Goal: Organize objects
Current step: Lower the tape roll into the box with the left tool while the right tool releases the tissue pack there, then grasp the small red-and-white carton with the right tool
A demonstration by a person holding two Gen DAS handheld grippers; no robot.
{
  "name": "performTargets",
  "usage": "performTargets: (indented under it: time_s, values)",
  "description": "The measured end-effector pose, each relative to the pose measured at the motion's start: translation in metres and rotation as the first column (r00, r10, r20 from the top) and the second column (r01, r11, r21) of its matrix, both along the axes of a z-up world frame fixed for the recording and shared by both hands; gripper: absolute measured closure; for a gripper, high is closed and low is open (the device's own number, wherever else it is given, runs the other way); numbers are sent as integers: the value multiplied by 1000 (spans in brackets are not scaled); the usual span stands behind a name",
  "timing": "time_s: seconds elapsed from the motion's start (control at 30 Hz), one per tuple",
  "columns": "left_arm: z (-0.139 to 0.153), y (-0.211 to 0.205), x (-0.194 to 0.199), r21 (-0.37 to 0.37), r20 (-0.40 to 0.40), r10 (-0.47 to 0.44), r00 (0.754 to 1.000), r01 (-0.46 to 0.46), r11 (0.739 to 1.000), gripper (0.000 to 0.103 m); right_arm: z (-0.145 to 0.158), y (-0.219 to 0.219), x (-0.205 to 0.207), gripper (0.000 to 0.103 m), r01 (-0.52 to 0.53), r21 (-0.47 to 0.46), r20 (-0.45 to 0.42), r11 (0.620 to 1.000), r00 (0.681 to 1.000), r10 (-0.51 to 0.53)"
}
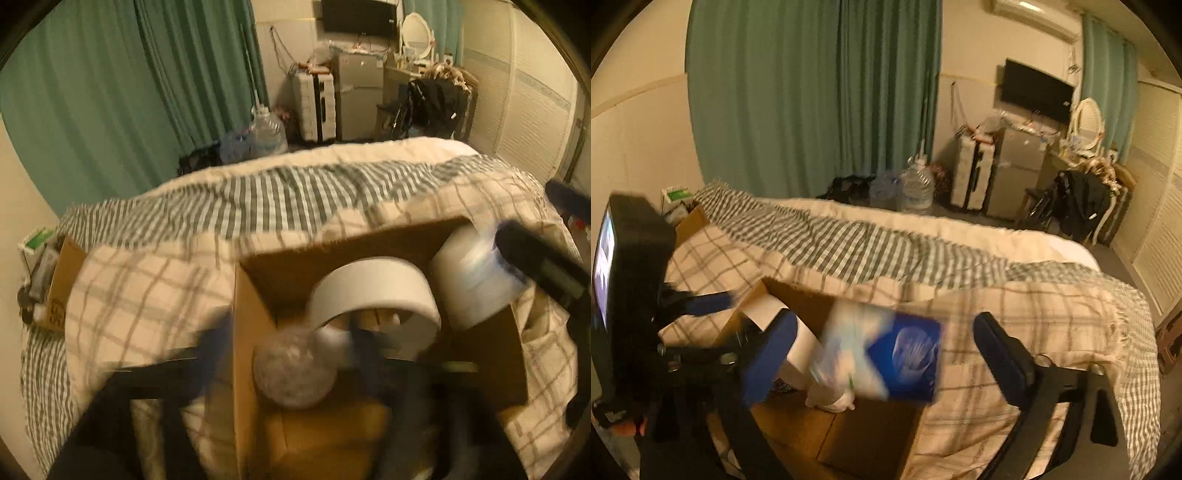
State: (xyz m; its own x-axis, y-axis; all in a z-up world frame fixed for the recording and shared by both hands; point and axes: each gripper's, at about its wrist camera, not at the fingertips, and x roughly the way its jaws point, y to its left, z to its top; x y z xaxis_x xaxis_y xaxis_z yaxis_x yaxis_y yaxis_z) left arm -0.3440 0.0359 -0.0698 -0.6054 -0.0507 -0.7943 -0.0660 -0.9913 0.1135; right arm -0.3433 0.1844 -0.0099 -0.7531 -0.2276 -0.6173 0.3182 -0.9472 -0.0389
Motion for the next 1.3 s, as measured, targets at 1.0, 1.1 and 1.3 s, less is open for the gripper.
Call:
performTargets:
  time_s: [1.0, 1.1, 1.3]
  values:
    - [-39, -16, 205, -32, -79, 58, 995, -61, 998, 2, -51, 12, 186, 0, 5, 122, 115, 993, 993, -19]
    - [-65, -12, 201, -48, -1, 45, 999, -45, 998, 2, -78, 6, 176, 0, -7, 155, 181, 988, 983, -21]
    - [-100, -15, 194, -115, 89, 74, 993, -63, 991, 2, -105, -1, 167, 0, -43, 171, 262, 984, 965, -3]
